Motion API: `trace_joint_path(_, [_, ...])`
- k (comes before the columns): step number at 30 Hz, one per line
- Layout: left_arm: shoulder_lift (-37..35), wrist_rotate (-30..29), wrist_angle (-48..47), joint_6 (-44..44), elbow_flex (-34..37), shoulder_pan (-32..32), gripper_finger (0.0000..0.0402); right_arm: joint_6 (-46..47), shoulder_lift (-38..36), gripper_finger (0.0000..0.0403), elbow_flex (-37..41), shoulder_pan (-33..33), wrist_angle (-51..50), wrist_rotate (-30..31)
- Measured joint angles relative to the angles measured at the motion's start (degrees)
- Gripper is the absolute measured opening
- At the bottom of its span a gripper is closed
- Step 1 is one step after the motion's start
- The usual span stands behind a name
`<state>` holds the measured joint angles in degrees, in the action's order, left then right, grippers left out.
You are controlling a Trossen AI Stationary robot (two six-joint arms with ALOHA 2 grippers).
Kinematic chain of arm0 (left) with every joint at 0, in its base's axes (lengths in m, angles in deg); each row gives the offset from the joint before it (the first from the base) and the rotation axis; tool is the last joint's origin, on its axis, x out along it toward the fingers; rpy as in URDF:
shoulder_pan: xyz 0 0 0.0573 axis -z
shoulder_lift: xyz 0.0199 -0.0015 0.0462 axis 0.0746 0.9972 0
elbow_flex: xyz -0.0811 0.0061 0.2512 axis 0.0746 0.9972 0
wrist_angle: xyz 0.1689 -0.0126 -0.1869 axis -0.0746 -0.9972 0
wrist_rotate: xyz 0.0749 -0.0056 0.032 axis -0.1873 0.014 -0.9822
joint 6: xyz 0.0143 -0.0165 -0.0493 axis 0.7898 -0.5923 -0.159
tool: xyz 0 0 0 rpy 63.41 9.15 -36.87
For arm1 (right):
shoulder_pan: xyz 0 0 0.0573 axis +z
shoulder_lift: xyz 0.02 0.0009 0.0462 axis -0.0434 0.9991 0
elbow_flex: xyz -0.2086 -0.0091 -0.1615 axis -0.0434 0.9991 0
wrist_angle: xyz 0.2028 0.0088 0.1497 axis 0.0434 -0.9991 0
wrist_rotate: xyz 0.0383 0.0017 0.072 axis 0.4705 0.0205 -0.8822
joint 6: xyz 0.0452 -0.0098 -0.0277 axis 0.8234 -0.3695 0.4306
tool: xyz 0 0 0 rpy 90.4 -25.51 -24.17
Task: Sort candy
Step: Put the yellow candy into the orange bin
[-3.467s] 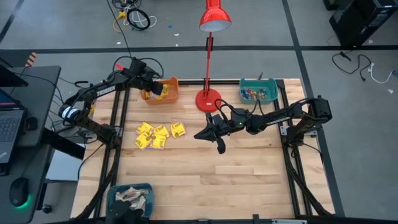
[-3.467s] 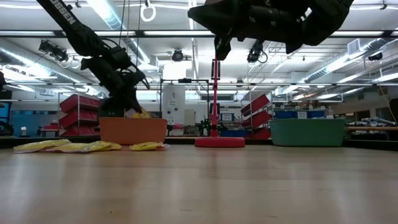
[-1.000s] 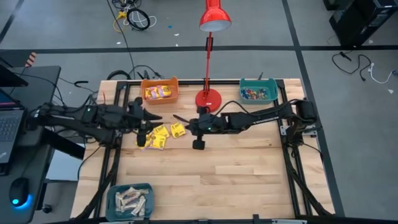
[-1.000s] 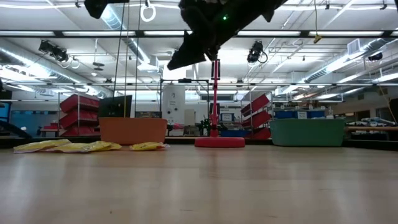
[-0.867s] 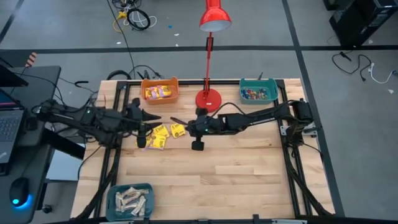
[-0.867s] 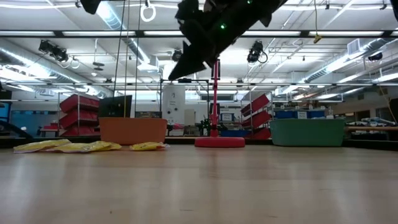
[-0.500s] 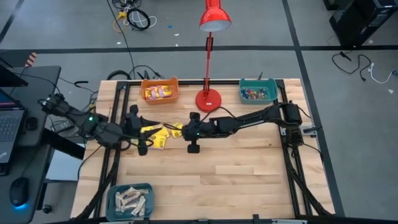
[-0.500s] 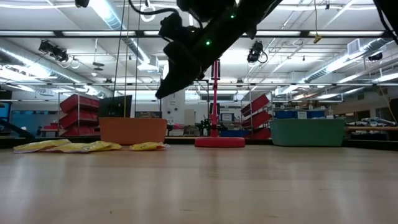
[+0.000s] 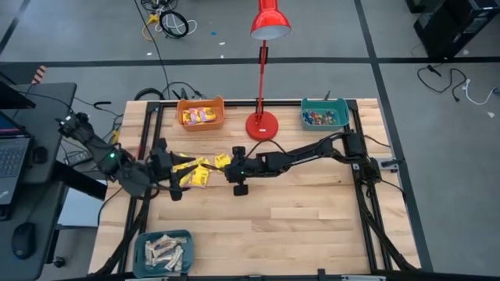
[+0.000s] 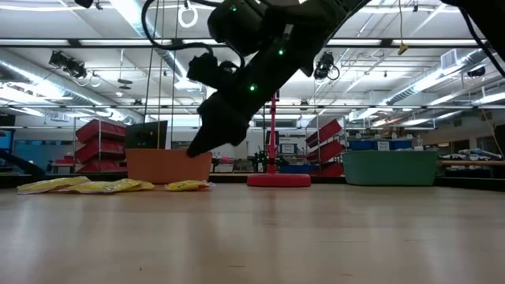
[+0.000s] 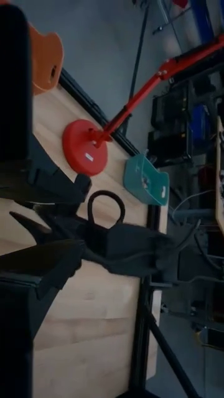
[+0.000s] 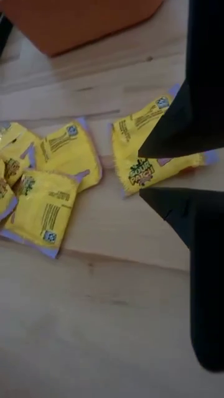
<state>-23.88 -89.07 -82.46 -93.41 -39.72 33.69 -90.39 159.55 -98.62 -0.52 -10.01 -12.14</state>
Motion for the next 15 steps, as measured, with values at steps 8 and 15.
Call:
trace_joint_path(8, [1.8, -0.5, -1.3, -2.2, 0.0, 1.5, 0.0108, 0.4, 3.0, 0.0125, 0.1, 0.1, 3.4, 4.9])
trace_joint_path(15, [2.9, -0.6, -1.8, -3.0, 0.0, 1.5, 0.0108, 0.5, 4.0, 0.0145, 0.1, -0.4, 4.7, 4.8])
